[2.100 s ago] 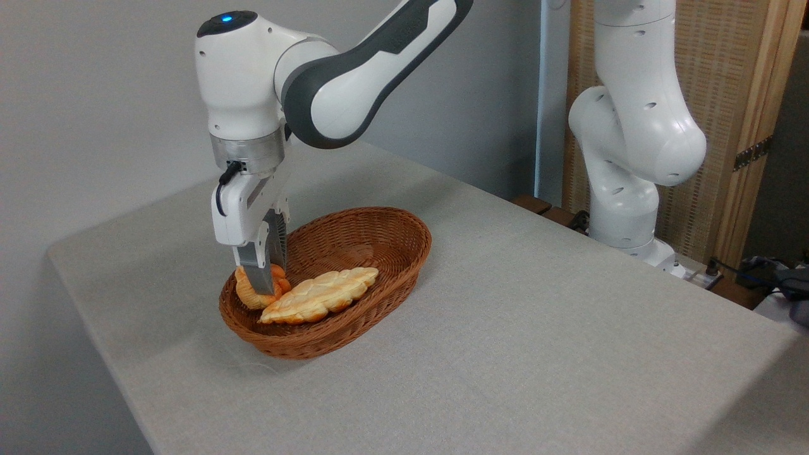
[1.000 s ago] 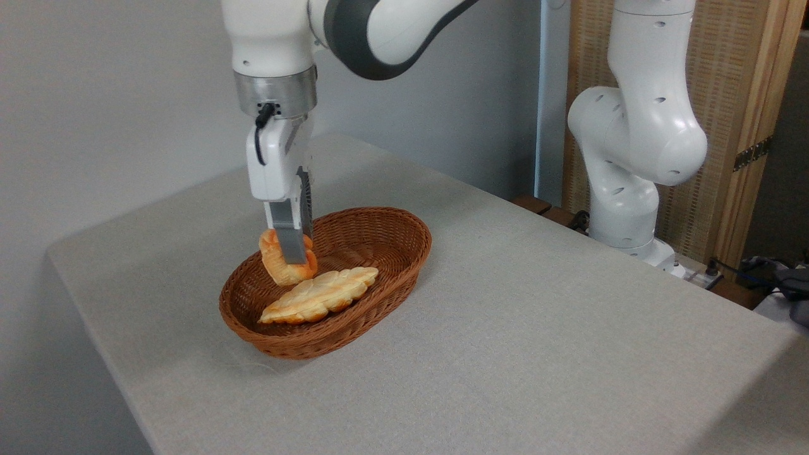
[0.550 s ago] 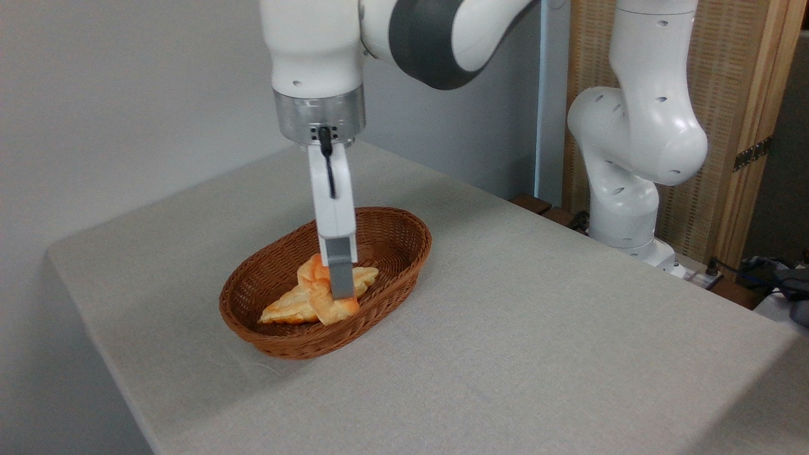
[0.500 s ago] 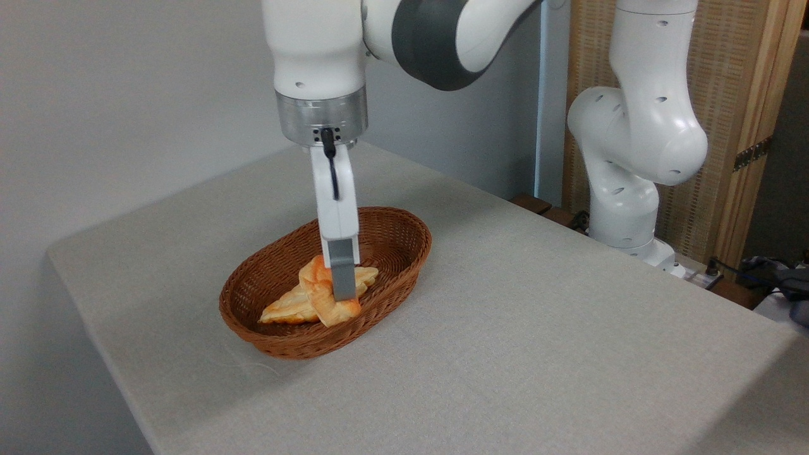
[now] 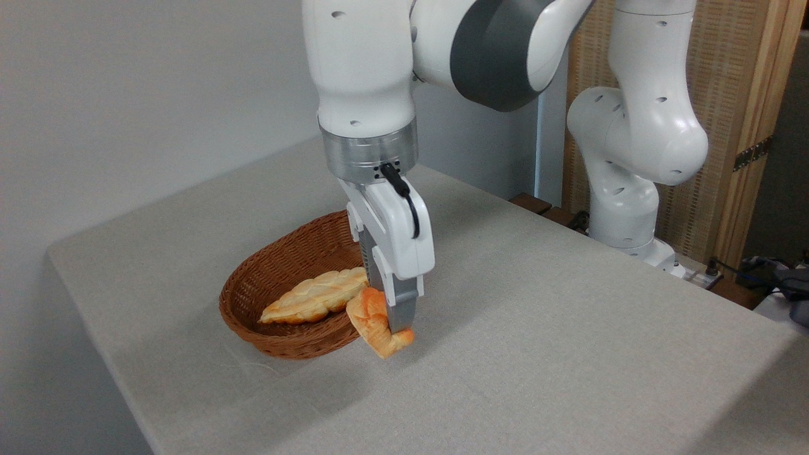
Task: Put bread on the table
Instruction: 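Carry the roll past the basket rim and lower it to the table, then open the gripper to release the roll and raise slightly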
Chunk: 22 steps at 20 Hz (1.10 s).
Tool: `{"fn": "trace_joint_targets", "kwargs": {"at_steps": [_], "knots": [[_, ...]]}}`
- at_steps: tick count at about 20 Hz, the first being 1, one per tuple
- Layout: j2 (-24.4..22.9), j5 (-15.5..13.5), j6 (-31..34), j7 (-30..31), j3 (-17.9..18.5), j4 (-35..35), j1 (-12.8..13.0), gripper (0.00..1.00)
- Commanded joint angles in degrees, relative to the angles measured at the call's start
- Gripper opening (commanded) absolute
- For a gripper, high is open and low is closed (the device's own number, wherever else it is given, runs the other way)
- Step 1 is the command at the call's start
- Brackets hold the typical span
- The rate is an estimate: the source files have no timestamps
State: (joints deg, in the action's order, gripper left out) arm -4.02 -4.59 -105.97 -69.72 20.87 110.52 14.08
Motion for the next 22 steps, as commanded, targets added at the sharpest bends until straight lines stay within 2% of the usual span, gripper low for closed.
{"fn": "trace_joint_targets", "kwargs": {"at_steps": [1, 16, 22], "knots": [[0.0, 0.6, 1.5, 0.5, 0.4, -0.2, 0.7, 1.0], [-0.3, 0.6, 1.6, 0.6, 0.2, -0.3, 1.1, 1.0], [-1.3, 0.1, 1.6, 3.4, -0.4, -2.9, 1.3, 1.0]]}}
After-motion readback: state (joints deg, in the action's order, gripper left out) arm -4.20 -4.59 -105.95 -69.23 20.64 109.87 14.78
